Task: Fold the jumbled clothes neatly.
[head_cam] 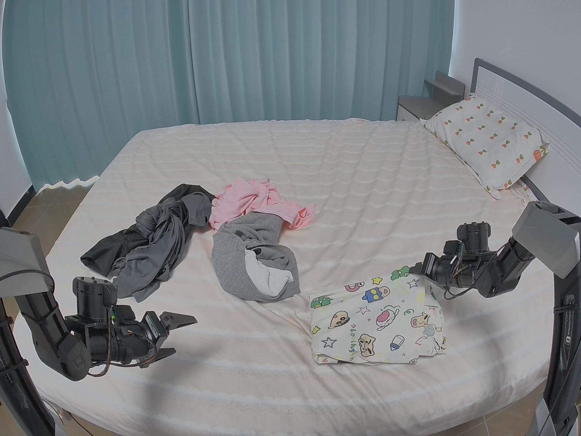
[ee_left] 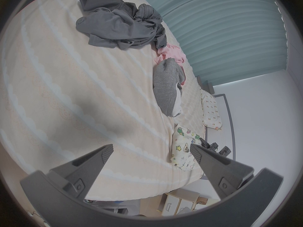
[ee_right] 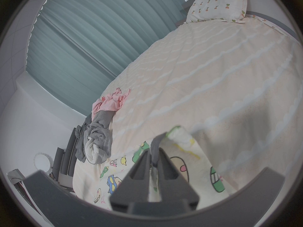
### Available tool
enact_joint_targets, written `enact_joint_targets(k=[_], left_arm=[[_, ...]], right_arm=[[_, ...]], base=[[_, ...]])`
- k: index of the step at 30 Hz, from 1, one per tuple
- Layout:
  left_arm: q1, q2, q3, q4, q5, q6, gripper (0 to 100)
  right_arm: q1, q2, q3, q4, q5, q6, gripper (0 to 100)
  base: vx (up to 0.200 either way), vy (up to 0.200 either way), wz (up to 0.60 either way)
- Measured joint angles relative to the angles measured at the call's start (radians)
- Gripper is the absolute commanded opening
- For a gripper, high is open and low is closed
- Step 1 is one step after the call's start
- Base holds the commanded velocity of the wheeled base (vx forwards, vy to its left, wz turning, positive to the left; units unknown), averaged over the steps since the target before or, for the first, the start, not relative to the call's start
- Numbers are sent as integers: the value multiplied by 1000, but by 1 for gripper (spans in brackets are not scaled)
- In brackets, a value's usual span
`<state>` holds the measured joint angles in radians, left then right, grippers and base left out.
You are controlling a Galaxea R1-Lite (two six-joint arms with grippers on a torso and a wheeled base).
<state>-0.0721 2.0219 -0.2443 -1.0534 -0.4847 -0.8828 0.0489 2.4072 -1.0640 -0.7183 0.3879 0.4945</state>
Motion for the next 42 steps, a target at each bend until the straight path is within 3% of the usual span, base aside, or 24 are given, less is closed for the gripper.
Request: enact_joint_targets(k=[11,22,28,42], left_arm=[[0,0,-1,0,0,0,100],[0,0,0,0,0,0,100],[-1,0,0,0,0,0,100],[-2,2,0,0,0,4,100]], right_arm=[[19,-129,160,-3,4,-17,100],[150,-251,386,-13,-8,-34,100],[143,-246,443,-19,-30,-67,100],[118,-177,521,-208,-34,-111,100]], base=[[0,0,0],[0,0,0],[0,0,0],[0,0,0]])
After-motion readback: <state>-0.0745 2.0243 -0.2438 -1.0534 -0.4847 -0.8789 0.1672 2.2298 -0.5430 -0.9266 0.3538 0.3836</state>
